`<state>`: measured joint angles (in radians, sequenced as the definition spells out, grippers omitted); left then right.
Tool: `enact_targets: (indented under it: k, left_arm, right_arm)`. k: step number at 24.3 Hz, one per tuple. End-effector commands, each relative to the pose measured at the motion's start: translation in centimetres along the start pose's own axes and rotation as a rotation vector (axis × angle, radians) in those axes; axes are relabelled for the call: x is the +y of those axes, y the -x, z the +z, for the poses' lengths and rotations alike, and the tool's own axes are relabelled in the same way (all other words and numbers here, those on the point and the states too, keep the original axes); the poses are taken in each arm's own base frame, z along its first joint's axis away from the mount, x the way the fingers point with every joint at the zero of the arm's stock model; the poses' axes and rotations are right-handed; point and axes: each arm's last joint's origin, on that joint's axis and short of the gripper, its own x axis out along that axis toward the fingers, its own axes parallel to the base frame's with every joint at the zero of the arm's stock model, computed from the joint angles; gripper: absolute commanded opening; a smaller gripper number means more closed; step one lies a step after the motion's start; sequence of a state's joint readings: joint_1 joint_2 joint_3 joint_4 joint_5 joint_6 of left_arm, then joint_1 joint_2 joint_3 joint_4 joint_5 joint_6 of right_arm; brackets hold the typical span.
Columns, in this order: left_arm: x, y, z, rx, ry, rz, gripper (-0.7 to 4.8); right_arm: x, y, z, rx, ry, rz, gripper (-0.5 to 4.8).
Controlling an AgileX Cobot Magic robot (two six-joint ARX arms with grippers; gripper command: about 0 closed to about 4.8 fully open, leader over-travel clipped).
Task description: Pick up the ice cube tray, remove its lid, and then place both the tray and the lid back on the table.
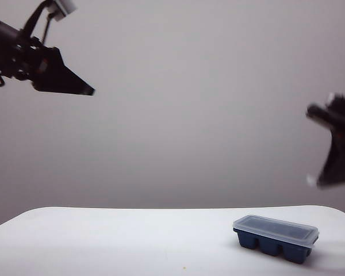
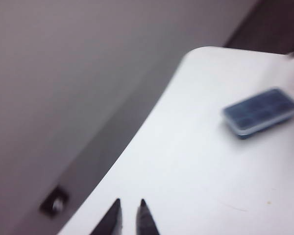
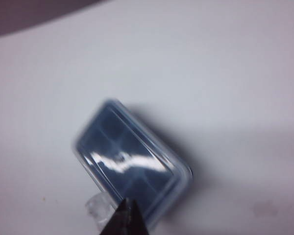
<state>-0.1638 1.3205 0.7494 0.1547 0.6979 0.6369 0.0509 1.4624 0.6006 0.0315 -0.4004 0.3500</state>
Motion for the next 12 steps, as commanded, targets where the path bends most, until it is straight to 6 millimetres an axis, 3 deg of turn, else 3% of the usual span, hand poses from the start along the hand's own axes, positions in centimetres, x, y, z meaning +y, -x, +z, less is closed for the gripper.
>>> enact_targets:
  k: [1, 4, 5, 7, 12]
  left_arm:
    - [-0.5, -0.9, 0.2, -0.052, -0.151, -0.068, 0.9]
    - [-1.2, -1.8, 0.4, -0.067, -0.222, -0.109, 1.54]
    - [-1.4, -2.0, 0.4, -0.071, -0.222, -0.117, 1.63]
    - [-1.5, -2.2, 0.4, -0.071, -0.22, -0.125, 1.62]
    - [-1.5, -2.3, 0.3, -0.055, -0.209, -0.112, 1.62]
  right_arm:
    - [-1.7, -1.5, -0.6, 0.085, -0.089, 0.072, 0.68]
    - [-3.0, -3.1, -1.1, 0.133, -0.146, 0.131, 0.68]
    - [-3.4, -3.8, -1.4, 0.149, -0.175, 0.148, 0.9]
    - [-3.9, -4.7, -1.7, 0.163, -0.202, 0.162, 1.51]
    - [-4.5, -5.6, -2.3, 0.175, -0.212, 0.144, 1.58]
